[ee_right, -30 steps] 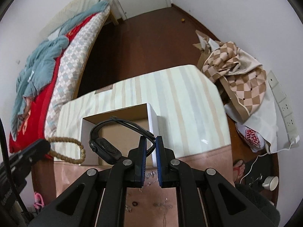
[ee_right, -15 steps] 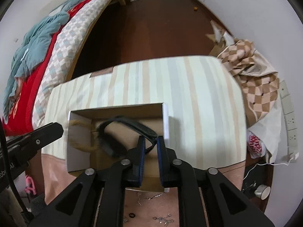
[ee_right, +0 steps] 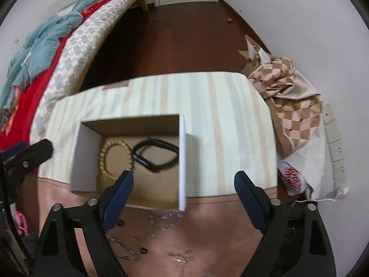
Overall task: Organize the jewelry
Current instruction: 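Carry the bead bracelet and black watch band into the white box with both grippers, then open both grippers and withdraw from the box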
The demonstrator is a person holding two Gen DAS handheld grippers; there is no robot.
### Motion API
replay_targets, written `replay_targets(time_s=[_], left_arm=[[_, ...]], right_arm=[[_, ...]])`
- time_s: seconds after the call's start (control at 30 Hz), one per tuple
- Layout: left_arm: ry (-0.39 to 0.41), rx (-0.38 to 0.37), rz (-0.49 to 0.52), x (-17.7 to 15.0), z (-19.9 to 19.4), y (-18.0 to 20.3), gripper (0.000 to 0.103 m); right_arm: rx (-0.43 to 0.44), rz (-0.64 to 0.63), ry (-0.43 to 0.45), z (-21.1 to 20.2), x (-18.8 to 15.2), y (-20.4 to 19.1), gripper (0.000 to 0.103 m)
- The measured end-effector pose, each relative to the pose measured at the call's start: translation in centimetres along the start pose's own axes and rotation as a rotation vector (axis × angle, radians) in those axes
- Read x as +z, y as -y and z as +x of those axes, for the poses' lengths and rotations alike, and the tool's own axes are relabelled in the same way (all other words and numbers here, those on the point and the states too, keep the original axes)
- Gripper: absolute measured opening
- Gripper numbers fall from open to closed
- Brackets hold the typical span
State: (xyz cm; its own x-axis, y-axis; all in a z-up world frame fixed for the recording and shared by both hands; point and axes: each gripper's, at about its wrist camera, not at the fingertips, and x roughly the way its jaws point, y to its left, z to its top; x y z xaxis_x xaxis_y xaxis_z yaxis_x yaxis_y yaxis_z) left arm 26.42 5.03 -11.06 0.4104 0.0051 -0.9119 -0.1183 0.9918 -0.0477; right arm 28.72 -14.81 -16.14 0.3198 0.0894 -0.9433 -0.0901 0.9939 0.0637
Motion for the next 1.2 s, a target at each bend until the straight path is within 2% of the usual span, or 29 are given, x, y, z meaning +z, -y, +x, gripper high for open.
replay_targets(time_s=[0.03,0.1,0.2,0.47,0.87,1.2], left_arm=[[0.007,0.012,0.006,-0.5,0.1,-0.1,0.103],[0.018,0.045,0.017,-1.3,0.1,-0.2,0.103],[0.021,0.05,0.012,-2.0,0.0,-0.4,0.103],[0.043,0.066,0.006,-3.0,-1.7,-0.3,0.103],[0.131,0.086,-0.015,-6.0,-7.9,-0.1,0.103],[0.204,0.049,-0.03,-8.8,-13.8,-0.3,0.103]], right_arm=[[-0.002,-0.005,-0.002,0.1,-0.4,0.1,0.092],[-0.018,-0.017,0.003,0.2,-0.9,-0.1,0.101],[-0.055,-0.022,0.024,0.1,-1.5,-0.3,0.101],[-0.086,-0.012,0.064,-2.1,-2.5,-0.1,0.101],[-0.112,-0.014,0.206,-10.3,-5.4,-0.2,0.101],[-0.108,-0.013,0.318,-17.1,-8.9,-0.9,0.101]])
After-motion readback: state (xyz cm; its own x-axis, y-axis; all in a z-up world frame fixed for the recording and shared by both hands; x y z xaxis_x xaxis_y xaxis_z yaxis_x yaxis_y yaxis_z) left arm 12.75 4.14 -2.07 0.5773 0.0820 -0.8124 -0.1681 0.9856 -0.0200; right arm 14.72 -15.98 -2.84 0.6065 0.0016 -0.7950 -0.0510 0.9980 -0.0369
